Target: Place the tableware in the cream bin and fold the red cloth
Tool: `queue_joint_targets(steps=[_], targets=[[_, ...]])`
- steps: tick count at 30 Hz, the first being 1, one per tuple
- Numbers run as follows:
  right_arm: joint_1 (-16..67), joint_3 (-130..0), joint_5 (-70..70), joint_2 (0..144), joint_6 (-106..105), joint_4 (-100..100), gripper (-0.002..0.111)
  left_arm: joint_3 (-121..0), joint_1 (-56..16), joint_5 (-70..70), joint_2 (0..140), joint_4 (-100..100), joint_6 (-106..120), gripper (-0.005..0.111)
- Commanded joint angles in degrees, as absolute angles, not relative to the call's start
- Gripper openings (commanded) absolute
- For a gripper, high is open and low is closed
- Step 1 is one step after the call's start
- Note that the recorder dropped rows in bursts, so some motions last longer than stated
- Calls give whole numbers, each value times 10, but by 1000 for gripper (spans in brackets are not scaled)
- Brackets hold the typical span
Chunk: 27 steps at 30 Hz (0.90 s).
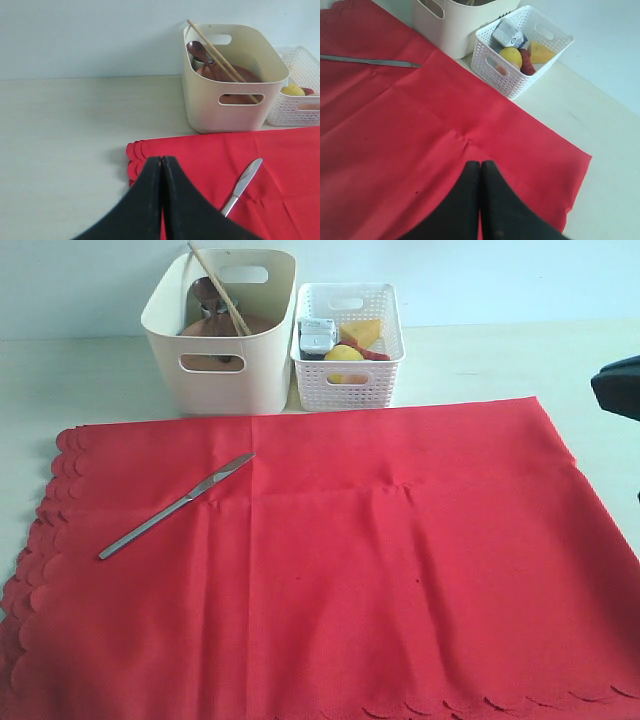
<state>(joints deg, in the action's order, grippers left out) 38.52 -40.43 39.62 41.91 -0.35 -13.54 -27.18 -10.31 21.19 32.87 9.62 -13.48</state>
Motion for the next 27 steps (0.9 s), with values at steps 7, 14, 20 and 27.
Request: queue_joint_targets(steps=[7,14,20,27], targets=[[383,-402,393,263,0,-133,0,-272,-106,210,334,97,-137,1],[295,-404,392,90,0,-133,0,-272,-106,210,334,97,-139,1],[166,-404,392,66,0,-133,0,-272,-106,209,334,97,-138,1],[78,-404,392,66,0,-133,0,-272,-106,209,334,97,-141,1]])
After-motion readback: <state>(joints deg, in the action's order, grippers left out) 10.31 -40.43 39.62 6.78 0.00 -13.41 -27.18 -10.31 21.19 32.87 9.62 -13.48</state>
